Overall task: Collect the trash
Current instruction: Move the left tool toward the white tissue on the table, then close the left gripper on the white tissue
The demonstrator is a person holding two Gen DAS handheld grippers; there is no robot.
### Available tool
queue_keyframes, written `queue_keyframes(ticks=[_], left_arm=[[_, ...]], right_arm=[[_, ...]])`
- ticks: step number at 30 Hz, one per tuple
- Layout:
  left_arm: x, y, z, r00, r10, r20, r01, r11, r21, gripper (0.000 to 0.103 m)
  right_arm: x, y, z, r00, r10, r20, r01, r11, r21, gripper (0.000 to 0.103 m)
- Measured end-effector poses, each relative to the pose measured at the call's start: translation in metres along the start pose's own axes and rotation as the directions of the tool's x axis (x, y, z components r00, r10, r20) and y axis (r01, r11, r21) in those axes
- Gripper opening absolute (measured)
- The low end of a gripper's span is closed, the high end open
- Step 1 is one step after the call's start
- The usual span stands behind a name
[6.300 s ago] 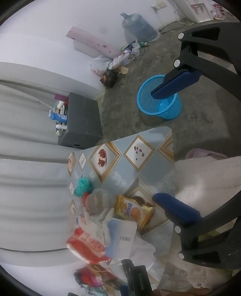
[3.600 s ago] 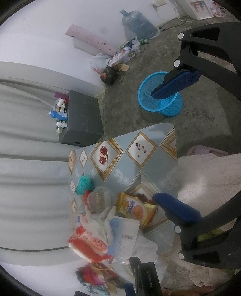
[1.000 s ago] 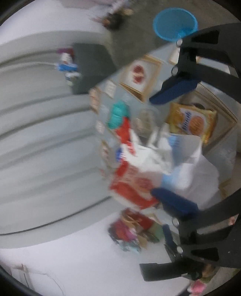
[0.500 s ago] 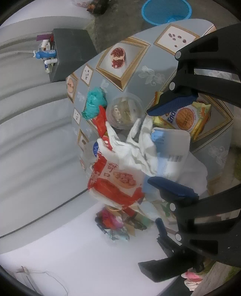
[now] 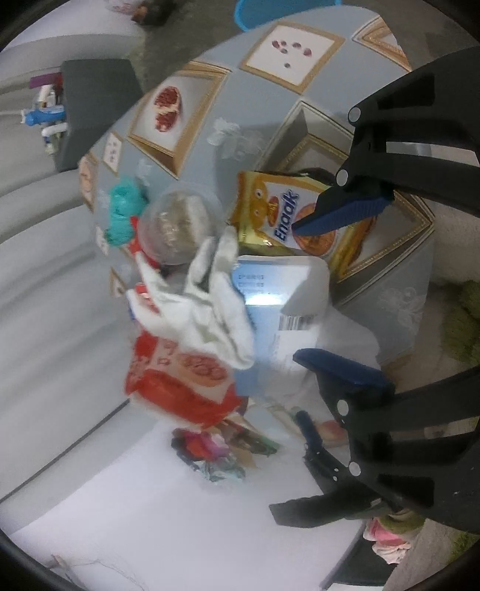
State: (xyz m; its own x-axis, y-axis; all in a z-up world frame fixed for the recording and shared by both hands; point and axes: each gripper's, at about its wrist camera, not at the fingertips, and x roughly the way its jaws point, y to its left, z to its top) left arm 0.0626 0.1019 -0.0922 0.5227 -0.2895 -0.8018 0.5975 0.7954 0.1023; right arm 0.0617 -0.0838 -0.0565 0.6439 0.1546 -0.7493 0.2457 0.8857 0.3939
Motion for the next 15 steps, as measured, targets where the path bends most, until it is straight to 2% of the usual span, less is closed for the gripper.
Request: queue_keyframes(ticks=[4,9,15], left_arm=[[-0.004,-0.002,-0.004,1.000,0.006,0.015,-0.006,1.000,-0.003,0.043],[-0.007,0.013,0.000,1.000,-0.016,0.021,0.017,0.997,-0.077,0.019],[-0.003,0.035,0.005,0.999,-0.024,0.023,0.028,0.985,-0.170,0.013]], right_arm=[[0.009,-0.005,0.002,1.000,0.021,-0.020,-0.020,1.000,0.014,0.059],[0.027,-0.014,0.007,0.996,0.070,-0.058,-0.068,0.997,0.035,0.059],[0.044,-0.025,0.014,0.987,0.144,-0.073,-0.140,0.988,0.066,0.059]])
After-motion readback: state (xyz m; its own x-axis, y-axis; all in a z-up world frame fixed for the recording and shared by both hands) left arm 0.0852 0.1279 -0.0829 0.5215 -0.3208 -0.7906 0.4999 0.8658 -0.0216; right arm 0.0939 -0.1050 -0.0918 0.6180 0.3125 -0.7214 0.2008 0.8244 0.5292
